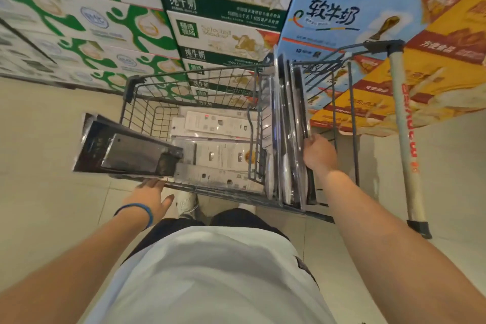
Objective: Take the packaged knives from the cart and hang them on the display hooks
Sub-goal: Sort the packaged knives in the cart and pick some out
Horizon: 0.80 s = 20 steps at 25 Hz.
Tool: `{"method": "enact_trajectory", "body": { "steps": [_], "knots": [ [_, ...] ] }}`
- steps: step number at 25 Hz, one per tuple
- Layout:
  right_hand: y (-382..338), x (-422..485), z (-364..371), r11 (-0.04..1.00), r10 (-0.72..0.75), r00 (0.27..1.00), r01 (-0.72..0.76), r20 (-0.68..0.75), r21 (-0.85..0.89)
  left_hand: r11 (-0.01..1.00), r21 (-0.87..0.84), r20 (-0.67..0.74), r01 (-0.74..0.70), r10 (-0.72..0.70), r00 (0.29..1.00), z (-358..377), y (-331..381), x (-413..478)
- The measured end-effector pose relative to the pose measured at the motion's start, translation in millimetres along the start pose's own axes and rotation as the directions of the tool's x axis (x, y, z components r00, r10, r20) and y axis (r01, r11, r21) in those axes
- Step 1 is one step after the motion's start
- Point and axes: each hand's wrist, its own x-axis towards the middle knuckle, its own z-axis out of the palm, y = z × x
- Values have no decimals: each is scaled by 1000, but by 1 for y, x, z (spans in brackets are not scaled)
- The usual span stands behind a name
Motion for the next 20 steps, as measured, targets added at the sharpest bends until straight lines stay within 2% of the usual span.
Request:
{"method": "enact_trajectory", "body": {
  "steps": [2, 4, 6, 8, 10, 12, 14, 16, 18, 20],
  "knots": [
    [-19, -13, -7, 989, -51, 974, 80, -221, 125, 1000, 6, -17, 4, -4, 1000, -1, 2, 2],
    [-57, -33, -16, 933, -160, 937, 246, -311, 264, 999, 26, -21, 20, -19, 1000, -10, 3, 10],
    [-102, -58, -19, 846, -333, 908, 407, -256, 343, 997, 71, 13, -8, 7, 1000, -21, 0, 23],
    [-140, -84, -10, 784, -488, 856, 517, -174, 344, 995, 81, 75, -56, 50, 996, -28, -1, 34],
    [-168, -106, 12, 757, -572, 817, 560, -73, 337, 997, 17, 84, -73, 71, 994, -33, -7, 46],
    [-184, -117, 51, 782, -594, 801, 554, 73, 285, 991, -47, 41, -123, 125, 991, -38, -10, 61],
    [-184, -115, 100, 884, -464, 834, 456, 299, 99, 964, -109, 60, -244, 251, 966, -37, -4, 73],
    [-172, -100, 158, 943, -210, 847, 308, 489, -128, 920, -207, 61, -333, 351, 934, -24, 4, 75],
    [-157, -80, 207, 936, -67, 841, 240, 536, -258, 909, -265, -29, -321, 325, 945, -9, 7, 67],
    [-148, -51, 253, 940, 20, 839, 169, 543, -295, 923, -237, -74, -305, 295, 953, 0, 8, 65]
  ]
}}
